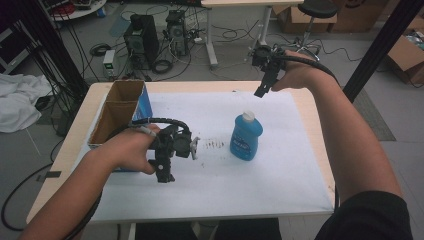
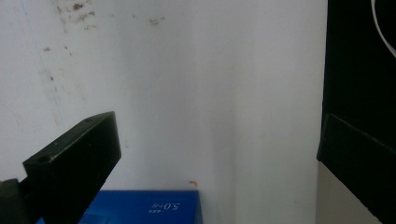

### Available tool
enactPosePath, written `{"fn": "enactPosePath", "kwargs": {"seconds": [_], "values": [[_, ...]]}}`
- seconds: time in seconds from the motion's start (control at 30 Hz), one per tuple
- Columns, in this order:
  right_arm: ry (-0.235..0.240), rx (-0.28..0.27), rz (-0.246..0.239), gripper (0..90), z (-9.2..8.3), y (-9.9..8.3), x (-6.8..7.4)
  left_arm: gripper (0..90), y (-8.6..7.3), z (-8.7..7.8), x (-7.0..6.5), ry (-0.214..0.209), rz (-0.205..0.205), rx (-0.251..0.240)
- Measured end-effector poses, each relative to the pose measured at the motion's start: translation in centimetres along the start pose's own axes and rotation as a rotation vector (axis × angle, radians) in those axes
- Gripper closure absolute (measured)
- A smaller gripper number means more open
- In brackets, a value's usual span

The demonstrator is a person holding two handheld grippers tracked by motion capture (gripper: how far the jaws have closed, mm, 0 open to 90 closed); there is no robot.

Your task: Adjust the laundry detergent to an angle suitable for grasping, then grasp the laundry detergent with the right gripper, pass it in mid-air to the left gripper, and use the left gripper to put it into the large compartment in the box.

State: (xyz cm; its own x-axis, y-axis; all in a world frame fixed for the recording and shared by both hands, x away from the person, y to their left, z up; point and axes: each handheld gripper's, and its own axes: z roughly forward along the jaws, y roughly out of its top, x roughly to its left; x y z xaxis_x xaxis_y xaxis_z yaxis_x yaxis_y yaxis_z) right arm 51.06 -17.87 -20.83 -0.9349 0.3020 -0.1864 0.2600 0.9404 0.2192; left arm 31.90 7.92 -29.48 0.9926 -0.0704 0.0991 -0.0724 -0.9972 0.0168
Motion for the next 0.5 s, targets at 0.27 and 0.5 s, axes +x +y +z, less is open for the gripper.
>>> {"fn": "enactPosePath", "kwargs": {"seconds": [0.27,0.5], "values": [[-0.008,-0.003,0.002,0.0,-0.04,-0.14,-0.29,0.1,0.24,-0.16,0.19,0.011,0.009,0.000],[-0.008,0.004,0.009,0.0,-0.07,-0.42,-0.43,0.1,0.01,-0.20,0.31,0.011,0.000,-0.008]]}}
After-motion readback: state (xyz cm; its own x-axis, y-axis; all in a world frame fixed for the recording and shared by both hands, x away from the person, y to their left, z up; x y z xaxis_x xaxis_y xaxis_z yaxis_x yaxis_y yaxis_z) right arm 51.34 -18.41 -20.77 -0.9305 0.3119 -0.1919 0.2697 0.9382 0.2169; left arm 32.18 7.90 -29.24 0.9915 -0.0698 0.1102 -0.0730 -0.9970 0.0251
